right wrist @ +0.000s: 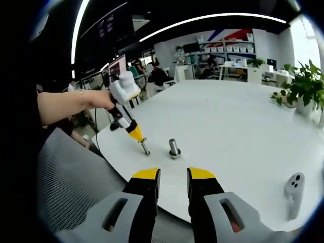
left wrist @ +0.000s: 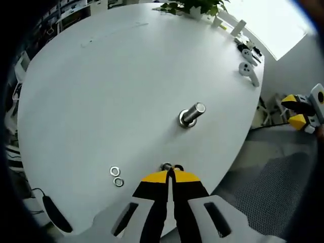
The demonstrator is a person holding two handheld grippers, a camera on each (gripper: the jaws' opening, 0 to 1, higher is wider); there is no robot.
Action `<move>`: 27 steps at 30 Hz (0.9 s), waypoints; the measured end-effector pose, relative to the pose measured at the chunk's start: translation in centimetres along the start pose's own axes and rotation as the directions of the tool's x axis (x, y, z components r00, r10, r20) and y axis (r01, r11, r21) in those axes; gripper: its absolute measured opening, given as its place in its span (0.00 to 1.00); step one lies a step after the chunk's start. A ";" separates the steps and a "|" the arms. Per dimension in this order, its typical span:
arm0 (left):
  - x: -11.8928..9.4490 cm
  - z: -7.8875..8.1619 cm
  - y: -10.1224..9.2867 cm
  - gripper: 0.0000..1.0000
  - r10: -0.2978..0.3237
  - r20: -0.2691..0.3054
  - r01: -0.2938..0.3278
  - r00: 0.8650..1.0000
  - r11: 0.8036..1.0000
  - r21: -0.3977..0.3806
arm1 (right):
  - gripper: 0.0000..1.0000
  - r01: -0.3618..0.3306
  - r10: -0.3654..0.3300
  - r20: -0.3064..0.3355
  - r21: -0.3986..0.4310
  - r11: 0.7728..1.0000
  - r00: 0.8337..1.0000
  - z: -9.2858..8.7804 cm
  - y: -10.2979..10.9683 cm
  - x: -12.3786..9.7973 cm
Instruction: Place the washer onto the threaded stud by aligning its center hole with the stud, sliding it down to the base, and recovering from edge contact or off-axis alignment until the washer reaches the visible bottom stop.
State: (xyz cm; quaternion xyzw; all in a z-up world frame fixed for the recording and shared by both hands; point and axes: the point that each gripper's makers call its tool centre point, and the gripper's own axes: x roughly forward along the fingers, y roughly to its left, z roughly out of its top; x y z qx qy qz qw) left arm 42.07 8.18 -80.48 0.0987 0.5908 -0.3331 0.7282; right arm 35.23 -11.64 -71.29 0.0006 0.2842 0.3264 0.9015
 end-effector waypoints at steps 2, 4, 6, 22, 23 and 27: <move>-0.1 0.0 0.1 0.00 0.003 -0.001 -0.003 1.000 1.000 -0.002 | 0.23 0.000 0.000 -0.001 0.000 1.000 1.000 0.0 0.0 0.0; -0.1 -0.1 0.2 0.00 0.003 -0.003 -0.003 1.000 1.000 -0.006 | 0.23 0.001 -0.001 0.000 0.002 1.000 1.000 0.0 0.0 0.0; -0.1 -0.3 0.1 0.00 0.000 -0.010 0.000 1.000 1.000 -0.006 | 0.23 0.000 0.000 -0.001 0.001 1.000 1.000 0.0 0.0 0.0; 0.1 -0.3 0.1 0.00 -0.009 -0.006 0.008 1.000 1.000 -0.016 | 0.23 0.000 0.000 0.000 0.002 1.000 1.000 0.0 0.0 0.0; 0.1 -0.2 0.1 0.00 -0.010 -0.005 0.010 1.000 1.000 -0.016 | 0.23 0.000 0.000 0.000 0.002 1.000 1.000 0.0 0.0 0.0; 0.1 -0.1 0.3 0.00 -0.007 0.008 0.007 1.000 1.000 0.003 | 0.23 -0.003 0.003 -0.002 0.000 1.000 1.000 -0.1 0.0 0.0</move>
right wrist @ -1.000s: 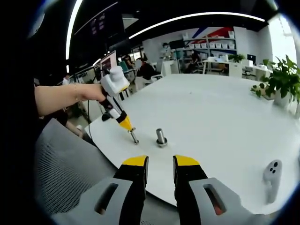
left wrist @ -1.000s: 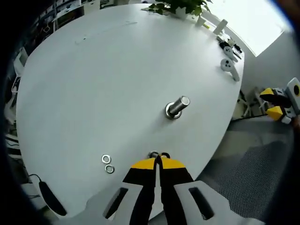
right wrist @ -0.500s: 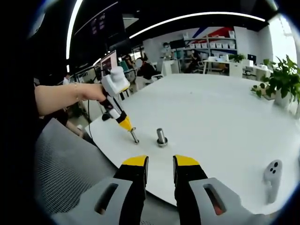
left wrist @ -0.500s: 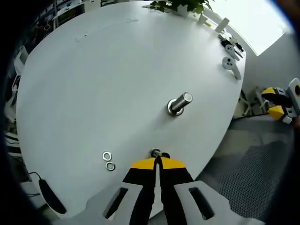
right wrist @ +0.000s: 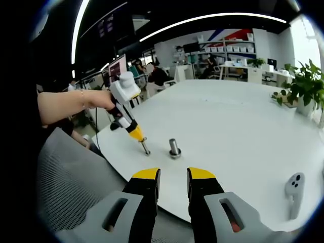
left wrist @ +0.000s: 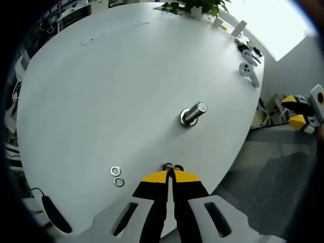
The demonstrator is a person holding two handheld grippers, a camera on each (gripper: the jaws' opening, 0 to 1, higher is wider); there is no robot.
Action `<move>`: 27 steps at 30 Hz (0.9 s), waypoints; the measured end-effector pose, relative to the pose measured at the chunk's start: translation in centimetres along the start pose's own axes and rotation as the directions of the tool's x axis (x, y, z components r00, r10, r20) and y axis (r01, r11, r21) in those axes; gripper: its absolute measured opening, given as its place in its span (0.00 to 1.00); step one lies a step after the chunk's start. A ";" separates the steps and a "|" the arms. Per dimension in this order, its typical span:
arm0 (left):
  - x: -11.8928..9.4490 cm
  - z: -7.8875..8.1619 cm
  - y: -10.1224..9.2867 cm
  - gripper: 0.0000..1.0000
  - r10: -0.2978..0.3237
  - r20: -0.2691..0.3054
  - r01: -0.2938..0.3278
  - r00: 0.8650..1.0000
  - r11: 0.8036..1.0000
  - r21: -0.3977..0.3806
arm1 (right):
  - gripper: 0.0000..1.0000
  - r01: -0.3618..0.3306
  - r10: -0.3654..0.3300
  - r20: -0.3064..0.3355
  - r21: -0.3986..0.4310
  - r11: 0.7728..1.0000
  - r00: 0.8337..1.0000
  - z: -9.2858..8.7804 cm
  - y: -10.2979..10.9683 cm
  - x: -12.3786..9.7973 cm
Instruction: Place the washer onto the threaded stud by aligning its center hole with the stud, sliding it down to the base, and recovering from edge contact or off-axis alignment until the washer reaches the visible bottom stop.
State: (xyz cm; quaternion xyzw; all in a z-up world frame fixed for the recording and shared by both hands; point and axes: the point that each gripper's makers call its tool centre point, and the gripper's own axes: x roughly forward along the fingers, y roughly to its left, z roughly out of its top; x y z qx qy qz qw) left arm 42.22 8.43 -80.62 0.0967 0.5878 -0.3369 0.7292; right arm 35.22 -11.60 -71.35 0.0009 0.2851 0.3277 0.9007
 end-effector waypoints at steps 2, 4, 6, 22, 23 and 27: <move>0.0 -0.1 0.0 0.00 -0.004 -0.005 0.004 1.000 1.000 0.001 | 0.23 0.000 0.000 -0.001 -0.001 1.000 1.000 0.0 0.0 0.0; 0.1 -0.2 -0.1 0.00 -0.006 -0.011 0.006 1.000 1.000 0.007 | 0.23 0.001 -0.001 -0.001 0.000 1.000 1.000 0.0 0.0 0.0; 0.1 -0.2 -0.1 0.01 -0.004 -0.011 0.004 1.000 1.000 0.014 | 0.23 0.002 -0.002 -0.001 0.000 1.000 1.000 0.0 0.0 0.0; -0.2 -0.2 -0.1 0.00 -0.012 0.000 0.012 1.000 1.000 0.004 | 0.23 0.001 -0.001 -0.004 -0.005 1.000 1.000 0.0 0.0 0.0; -0.2 -0.2 0.0 0.00 -0.010 0.003 0.010 1.000 1.000 0.005 | 0.23 0.000 0.000 -0.005 -0.004 1.000 1.000 -0.1 0.0 0.0; -0.6 -0.1 0.3 0.00 0.000 0.024 0.000 1.000 1.000 0.007 | 0.23 0.000 0.000 -0.004 -0.005 1.000 1.000 -0.1 0.0 0.0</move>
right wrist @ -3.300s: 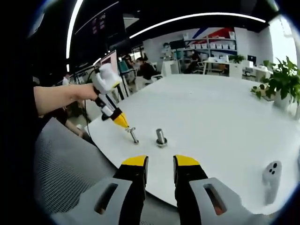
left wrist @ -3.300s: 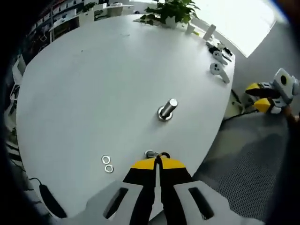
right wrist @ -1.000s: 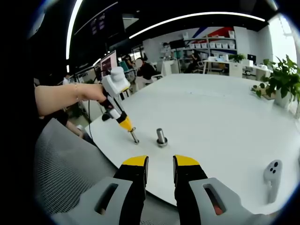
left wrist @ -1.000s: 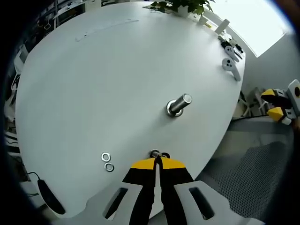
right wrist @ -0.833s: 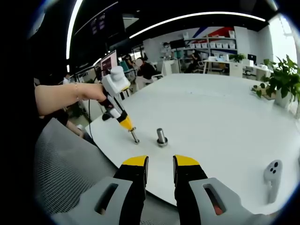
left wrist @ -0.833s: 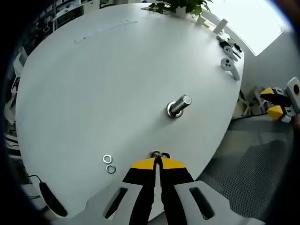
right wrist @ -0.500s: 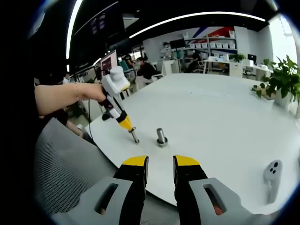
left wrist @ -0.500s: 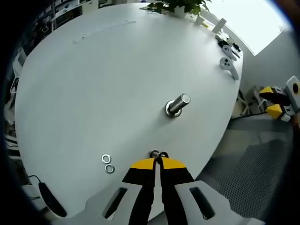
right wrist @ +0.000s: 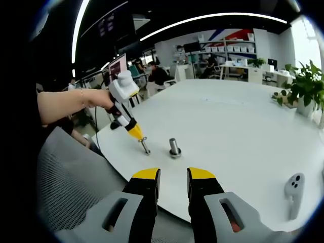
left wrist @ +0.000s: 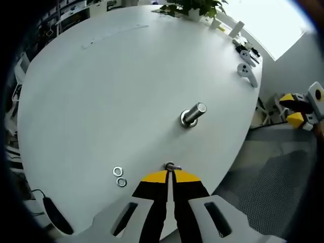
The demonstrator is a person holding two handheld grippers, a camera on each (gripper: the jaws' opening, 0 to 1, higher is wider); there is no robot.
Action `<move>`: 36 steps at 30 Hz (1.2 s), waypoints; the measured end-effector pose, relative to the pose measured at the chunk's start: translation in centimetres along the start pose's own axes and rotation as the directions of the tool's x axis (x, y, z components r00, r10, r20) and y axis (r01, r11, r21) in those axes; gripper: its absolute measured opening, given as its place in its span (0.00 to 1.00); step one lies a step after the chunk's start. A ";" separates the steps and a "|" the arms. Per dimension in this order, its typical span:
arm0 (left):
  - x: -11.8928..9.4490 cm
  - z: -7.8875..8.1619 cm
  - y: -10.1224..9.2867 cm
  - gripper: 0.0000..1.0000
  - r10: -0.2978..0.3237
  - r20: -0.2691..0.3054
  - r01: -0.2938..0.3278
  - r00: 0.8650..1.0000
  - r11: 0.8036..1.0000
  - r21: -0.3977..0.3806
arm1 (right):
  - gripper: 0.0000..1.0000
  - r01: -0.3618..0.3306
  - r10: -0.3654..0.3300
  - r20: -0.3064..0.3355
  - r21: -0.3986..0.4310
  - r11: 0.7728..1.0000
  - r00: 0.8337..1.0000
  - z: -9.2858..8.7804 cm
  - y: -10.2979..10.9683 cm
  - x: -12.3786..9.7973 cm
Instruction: Place the washer onto the threaded stud by aligning its center hole with the stud, sliding it down to the base, and recovering from edge contact or off-axis alignment until the washer reaches the visible bottom stop.
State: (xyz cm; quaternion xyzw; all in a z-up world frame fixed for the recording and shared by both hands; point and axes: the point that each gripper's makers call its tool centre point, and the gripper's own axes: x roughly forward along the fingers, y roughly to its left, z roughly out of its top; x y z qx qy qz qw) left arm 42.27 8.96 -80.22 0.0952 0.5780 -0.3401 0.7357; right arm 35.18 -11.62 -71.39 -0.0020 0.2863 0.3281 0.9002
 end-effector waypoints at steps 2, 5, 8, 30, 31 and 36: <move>-0.2 0.0 0.2 0.00 0.005 0.012 -0.006 1.000 1.000 0.005 | 0.23 0.000 0.000 0.000 0.000 1.000 1.000 0.0 0.0 0.0; -0.4 0.2 0.5 0.01 0.015 0.029 -0.016 0.999 1.000 0.021 | 0.23 -0.001 0.001 0.000 0.002 1.000 1.000 0.0 0.0 0.0; -0.7 0.5 1.3 0.03 0.051 0.059 -0.055 0.997 0.995 0.078 | 0.23 0.000 0.000 0.000 0.003 1.000 1.000 0.0 0.0 0.0; -2.1 -0.1 3.7 0.23 0.170 0.158 -0.227 0.973 0.841 0.491 | 0.23 -0.002 0.002 -0.001 0.003 1.000 1.000 0.0 0.1 0.0; -2.0 -0.3 3.8 0.24 0.178 0.152 -0.231 0.972 0.826 0.514 | 0.23 -0.002 0.002 -0.001 0.003 1.000 1.000 0.0 0.1 0.0; -1.6 -1.3 3.9 0.24 0.185 0.123 -0.222 0.975 0.808 0.546 | 0.23 -0.003 0.003 -0.002 0.002 1.000 1.000 0.0 0.1 0.0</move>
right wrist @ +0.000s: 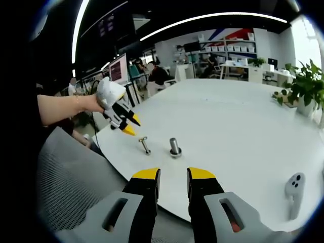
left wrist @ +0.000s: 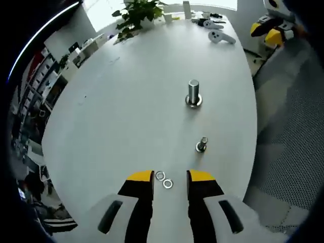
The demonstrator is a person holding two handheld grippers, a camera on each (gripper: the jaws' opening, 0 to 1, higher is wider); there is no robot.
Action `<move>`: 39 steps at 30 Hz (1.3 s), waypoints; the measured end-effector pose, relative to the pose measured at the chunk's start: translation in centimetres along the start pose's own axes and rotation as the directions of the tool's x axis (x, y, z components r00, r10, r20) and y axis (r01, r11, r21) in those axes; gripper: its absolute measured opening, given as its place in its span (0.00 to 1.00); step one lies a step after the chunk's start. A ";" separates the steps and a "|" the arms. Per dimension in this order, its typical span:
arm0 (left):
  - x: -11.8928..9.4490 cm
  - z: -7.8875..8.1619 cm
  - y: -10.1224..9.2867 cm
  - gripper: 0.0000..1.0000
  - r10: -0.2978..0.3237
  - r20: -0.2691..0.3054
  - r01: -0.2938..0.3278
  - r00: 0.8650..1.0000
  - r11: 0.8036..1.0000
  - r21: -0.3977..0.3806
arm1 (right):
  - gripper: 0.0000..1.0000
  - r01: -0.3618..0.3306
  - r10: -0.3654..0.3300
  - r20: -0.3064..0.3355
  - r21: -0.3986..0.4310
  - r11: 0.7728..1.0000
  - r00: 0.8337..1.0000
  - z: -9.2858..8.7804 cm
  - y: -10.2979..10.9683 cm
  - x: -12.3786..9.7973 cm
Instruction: Place the washer onto the threaded stud by aligning its center hole with the stud, sliding it down to the base, and recovering from edge contact or off-axis alignment until the washer reaches the visible bottom stop.
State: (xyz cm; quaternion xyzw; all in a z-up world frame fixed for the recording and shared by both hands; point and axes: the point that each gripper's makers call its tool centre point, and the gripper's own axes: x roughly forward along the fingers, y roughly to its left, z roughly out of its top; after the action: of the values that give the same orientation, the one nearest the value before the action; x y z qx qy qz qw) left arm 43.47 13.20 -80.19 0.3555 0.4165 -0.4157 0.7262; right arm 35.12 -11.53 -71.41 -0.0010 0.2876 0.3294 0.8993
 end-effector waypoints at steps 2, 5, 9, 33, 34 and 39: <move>0.1 -0.4 0.0 0.24 0.005 -0.017 -0.005 1.000 1.000 0.024 | 0.23 0.000 0.000 0.000 0.001 1.000 1.000 0.0 0.0 0.0; 0.3 -1.0 0.1 0.23 0.006 -0.036 -0.004 0.999 0.999 0.036 | 0.23 -0.001 0.001 0.000 0.002 1.000 1.000 0.0 0.0 0.0; 0.3 -1.1 0.1 0.21 0.003 -0.038 -0.002 0.999 1.000 0.014 | 0.23 -0.001 0.001 -0.001 0.002 1.000 1.000 0.0 0.0 0.0; 2.1 -3.3 2.0 0.12 -0.016 -0.099 -0.006 0.995 0.975 -0.223 | 0.23 -0.008 0.008 -0.017 0.005 1.000 1.000 -0.3 0.1 0.1; 2.3 -3.3 1.9 0.12 -0.024 -0.095 0.000 0.995 0.969 -0.248 | 0.23 -0.008 0.008 -0.017 0.006 1.000 1.000 -0.3 0.1 0.1; 3.2 -3.9 2.0 0.12 -0.038 -0.108 0.007 0.993 0.962 -0.274 | 0.23 -0.007 0.007 -0.021 0.011 1.000 1.000 -0.4 0.0 0.1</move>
State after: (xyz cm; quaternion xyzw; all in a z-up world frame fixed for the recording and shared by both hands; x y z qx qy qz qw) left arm 45.09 16.38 -84.30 0.2700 0.5139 -0.3417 0.7391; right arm 34.97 -11.54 -71.80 0.0014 0.2987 0.3309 0.8952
